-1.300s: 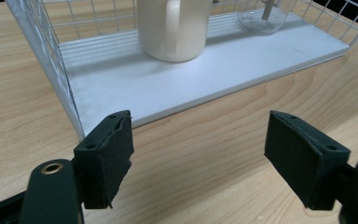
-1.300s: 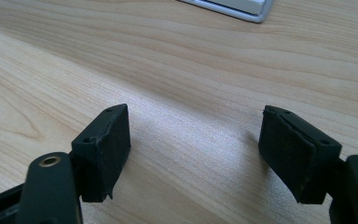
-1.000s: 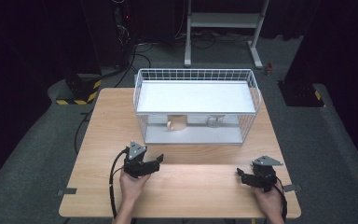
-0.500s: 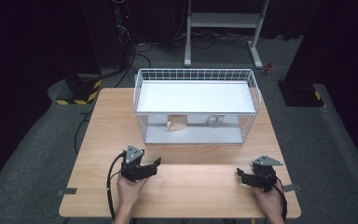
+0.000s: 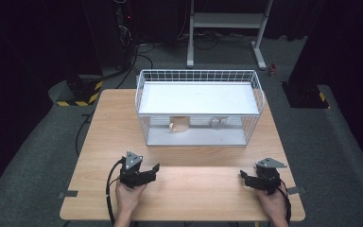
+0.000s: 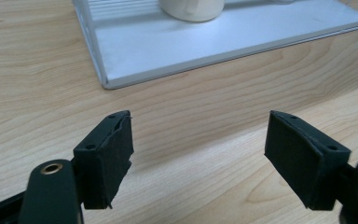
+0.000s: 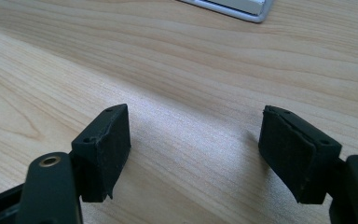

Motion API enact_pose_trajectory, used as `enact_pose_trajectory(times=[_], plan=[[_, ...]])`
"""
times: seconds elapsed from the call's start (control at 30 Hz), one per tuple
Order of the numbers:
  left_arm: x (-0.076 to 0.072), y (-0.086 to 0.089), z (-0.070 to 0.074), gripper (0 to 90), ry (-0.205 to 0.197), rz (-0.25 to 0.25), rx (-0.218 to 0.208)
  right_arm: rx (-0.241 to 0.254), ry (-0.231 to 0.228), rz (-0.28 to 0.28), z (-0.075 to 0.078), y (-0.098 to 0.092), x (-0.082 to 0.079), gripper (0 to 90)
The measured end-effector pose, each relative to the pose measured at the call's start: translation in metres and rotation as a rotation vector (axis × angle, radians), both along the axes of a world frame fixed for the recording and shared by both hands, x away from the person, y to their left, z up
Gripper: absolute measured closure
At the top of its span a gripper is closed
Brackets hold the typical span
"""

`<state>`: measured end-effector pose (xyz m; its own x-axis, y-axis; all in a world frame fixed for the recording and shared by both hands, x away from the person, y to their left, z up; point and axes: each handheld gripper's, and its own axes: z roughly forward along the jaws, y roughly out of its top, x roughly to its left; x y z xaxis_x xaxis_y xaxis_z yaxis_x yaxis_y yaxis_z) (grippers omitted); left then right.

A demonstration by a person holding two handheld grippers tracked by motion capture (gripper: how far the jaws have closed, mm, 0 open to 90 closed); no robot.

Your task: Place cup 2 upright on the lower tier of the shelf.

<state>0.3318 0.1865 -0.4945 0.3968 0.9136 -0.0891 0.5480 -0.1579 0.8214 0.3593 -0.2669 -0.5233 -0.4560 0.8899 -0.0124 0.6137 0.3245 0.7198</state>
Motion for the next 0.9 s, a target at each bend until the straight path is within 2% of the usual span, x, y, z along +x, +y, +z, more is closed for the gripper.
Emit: enact_pose_trajectory(times=[0.3,0.4,0.57,0.63,0.83,0.9], plan=[[0.0,0.003,-0.006,23.1,0.022,0.02,0.031,0.0,0.0,0.0,0.0,0.0,0.0,25.1],[0.0,0.002,-0.009,23.1,0.023,0.027,0.064,-0.001,-0.001,0.0,0.0,0.0,0.0,25.1],[0.001,0.003,-0.013,23.2,0.034,0.034,0.084,0.0,0.0,0.0,0.0,0.0,0.0,25.1],[0.002,0.003,-0.016,23.1,0.038,0.04,0.108,0.0,0.0,0.0,0.0,0.0,0.0,25.1],[0.005,0.007,-0.023,23.4,0.056,0.063,0.121,0.0,0.0,0.0,0.0,0.0,0.0,25.1],[0.007,0.008,-0.026,23.4,0.075,0.076,0.117,-0.001,0.0,0.0,0.0,0.0,0.0,25.1]])
